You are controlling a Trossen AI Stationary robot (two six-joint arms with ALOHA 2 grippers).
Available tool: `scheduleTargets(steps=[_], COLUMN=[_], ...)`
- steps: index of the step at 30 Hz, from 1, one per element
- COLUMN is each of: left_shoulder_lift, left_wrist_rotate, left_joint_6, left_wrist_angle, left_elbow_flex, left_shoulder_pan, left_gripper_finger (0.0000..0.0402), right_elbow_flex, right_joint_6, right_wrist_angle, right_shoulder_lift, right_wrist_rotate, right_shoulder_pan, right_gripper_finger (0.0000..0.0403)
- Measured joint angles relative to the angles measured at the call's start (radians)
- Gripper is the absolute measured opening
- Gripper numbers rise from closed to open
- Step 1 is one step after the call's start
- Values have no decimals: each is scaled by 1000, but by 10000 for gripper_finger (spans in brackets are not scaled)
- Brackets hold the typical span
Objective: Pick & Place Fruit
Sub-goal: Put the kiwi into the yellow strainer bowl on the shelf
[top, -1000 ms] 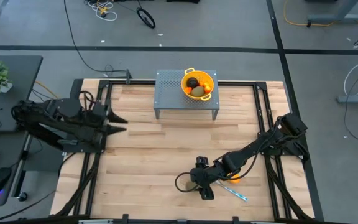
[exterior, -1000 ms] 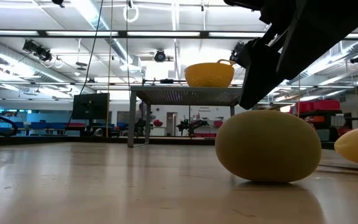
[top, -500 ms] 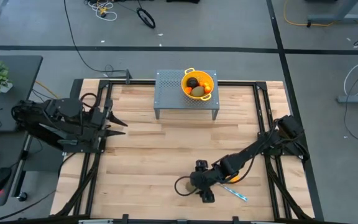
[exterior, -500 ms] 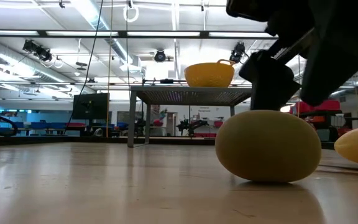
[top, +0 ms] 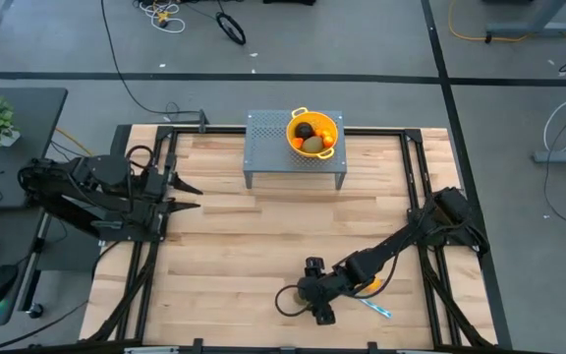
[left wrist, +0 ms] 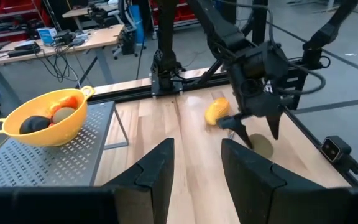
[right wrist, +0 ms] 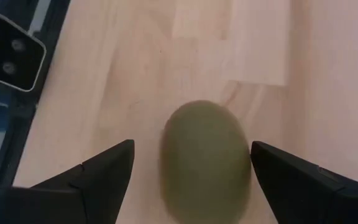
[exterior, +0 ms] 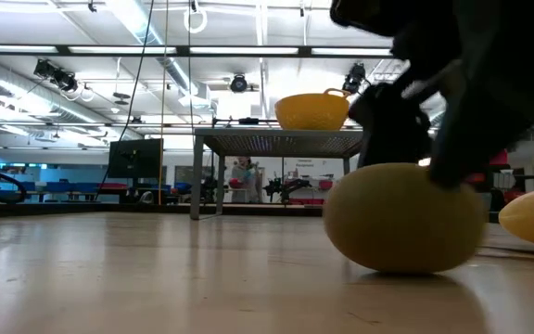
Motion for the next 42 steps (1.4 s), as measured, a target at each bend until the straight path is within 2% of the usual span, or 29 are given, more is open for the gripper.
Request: scheduleTargets(steps=[8,22,34,37,42], left_shoulder_lift=[0,0,0,0,0], left_wrist_rotate=[-4,-31,-30,-30,-30], left_joint_6=[0,0,-6,-7,-7], left_wrist_angle=[19,36,36,36,36], left_elbow_flex=[0,0,0,0,0], left_shoulder_pan=[1,2,2,2,2], left_gripper_finger=[141,141,141,141,141], right_elbow_flex=[-1,-1,-1,-1,-1], right_joint_6=[24,-75,-82,-82,-82], right_wrist_angle=[1,20,21,21,21], right_shoulder_lift=[46,60,67,67,67], right_wrist_rotate=[-11,-19,-45,-45,-45], right_shoulder_pan=[9,9,9,9,9], right_gripper_finger=[332,332,332,318,272])
